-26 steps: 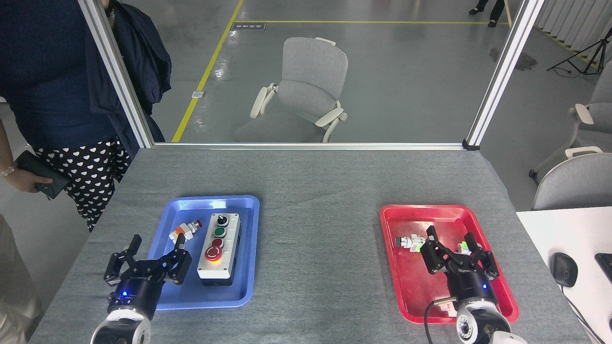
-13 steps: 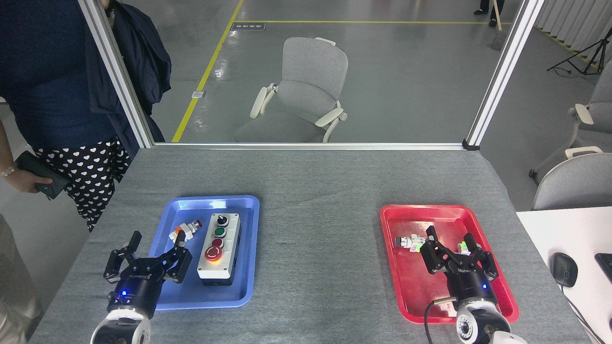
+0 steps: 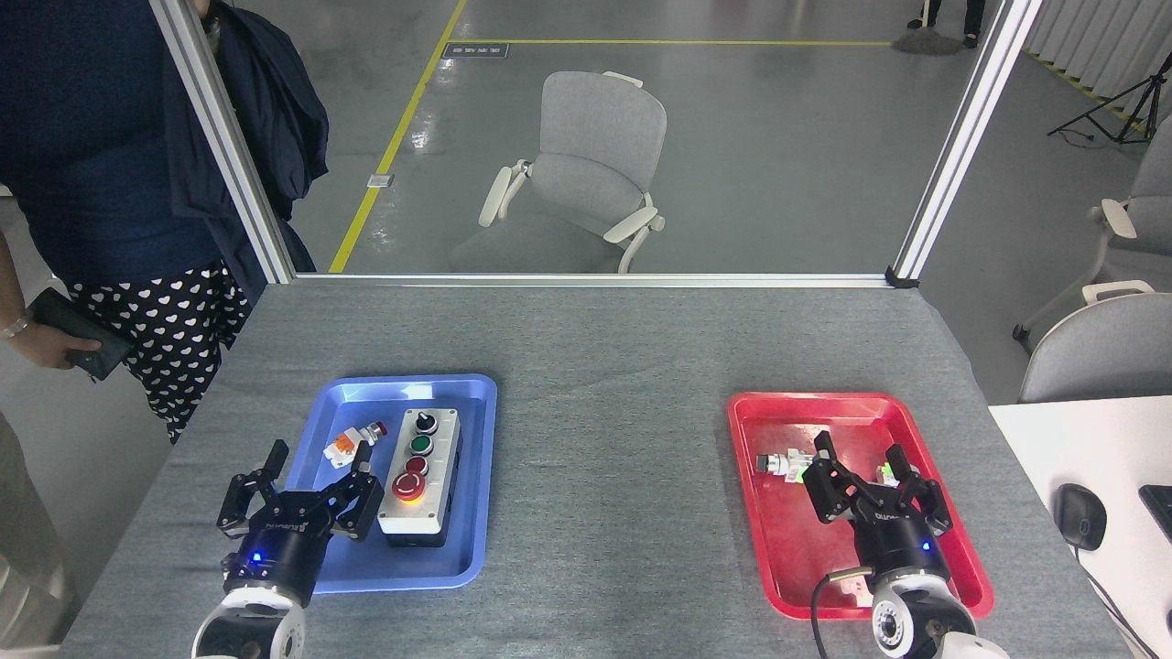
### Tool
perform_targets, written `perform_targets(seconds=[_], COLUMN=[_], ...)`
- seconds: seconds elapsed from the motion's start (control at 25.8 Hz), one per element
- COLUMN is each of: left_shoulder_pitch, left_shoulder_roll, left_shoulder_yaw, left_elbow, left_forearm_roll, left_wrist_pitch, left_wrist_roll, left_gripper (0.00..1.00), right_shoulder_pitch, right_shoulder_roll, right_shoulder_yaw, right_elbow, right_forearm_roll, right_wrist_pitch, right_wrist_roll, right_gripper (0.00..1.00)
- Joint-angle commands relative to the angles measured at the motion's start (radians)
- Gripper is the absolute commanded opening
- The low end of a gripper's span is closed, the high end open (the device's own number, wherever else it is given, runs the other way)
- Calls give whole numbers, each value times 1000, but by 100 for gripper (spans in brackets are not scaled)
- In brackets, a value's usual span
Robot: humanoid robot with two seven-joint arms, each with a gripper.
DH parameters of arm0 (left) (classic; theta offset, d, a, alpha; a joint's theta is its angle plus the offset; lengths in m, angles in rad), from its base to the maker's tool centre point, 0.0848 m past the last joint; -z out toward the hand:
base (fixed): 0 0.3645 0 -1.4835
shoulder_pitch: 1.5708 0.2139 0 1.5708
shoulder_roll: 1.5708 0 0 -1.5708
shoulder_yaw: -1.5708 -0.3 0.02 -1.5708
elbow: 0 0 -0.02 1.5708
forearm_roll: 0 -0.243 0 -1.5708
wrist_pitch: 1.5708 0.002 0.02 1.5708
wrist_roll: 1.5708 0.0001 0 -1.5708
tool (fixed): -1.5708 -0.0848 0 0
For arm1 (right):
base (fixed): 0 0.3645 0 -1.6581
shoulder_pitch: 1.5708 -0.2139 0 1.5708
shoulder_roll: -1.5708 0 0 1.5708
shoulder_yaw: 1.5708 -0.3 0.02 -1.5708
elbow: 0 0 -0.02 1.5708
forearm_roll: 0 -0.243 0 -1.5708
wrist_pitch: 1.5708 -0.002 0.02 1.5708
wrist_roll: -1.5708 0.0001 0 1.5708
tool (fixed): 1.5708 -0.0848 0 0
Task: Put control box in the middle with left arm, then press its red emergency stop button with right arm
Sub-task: 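Move the left gripper to the grey control box and grasp its near end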
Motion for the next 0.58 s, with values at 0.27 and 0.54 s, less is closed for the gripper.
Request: perform_targets(seconds=[0.27, 0.54], left_shoulder_pitch=[-4, -3], left_shoulder_roll=[-30, -67], left_shoulder_yaw=[-131, -160], left_elbow=[33, 104], left_forearm_roll=[-29, -75], left_wrist_pitch=[122, 166], left_wrist_roll=[47, 88], left_gripper=[97, 97], right_shoulder_pitch=[-2, -2], right_shoulder_roll=[2, 2], right_shoulder_yaw=[0, 0], right_elbow=[0, 0], right_forearm_roll=[0, 0], right_wrist_pitch=[0, 0], right_wrist_roll=[0, 0], right_gripper=[100, 100])
